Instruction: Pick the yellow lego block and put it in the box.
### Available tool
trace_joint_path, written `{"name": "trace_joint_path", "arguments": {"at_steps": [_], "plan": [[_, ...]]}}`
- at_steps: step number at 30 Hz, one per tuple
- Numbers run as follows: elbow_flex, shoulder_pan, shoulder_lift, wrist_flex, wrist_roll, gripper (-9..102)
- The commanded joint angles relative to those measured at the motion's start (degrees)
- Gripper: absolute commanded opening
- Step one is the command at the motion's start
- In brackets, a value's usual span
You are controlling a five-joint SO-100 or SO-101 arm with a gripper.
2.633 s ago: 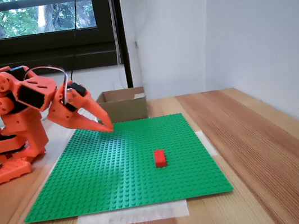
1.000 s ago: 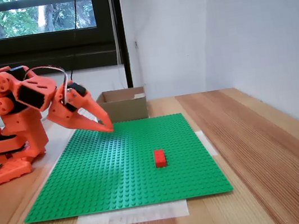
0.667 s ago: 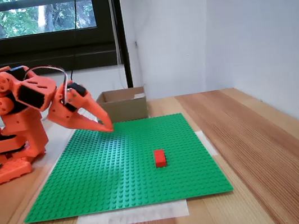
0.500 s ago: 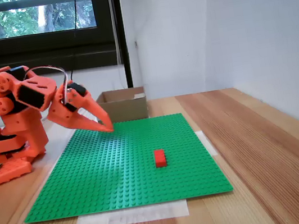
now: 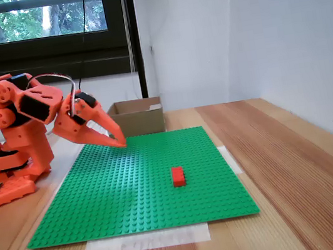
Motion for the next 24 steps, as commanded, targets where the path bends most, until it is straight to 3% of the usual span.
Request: {"name": "trace_joint_path", "arguments": {"at_steps": [1, 24], "plan": [[0.44, -0.44, 0.26, -0.79, -0.26, -1], [0.44, -0.44, 0.26, -0.79, -0.26, -1]]}}
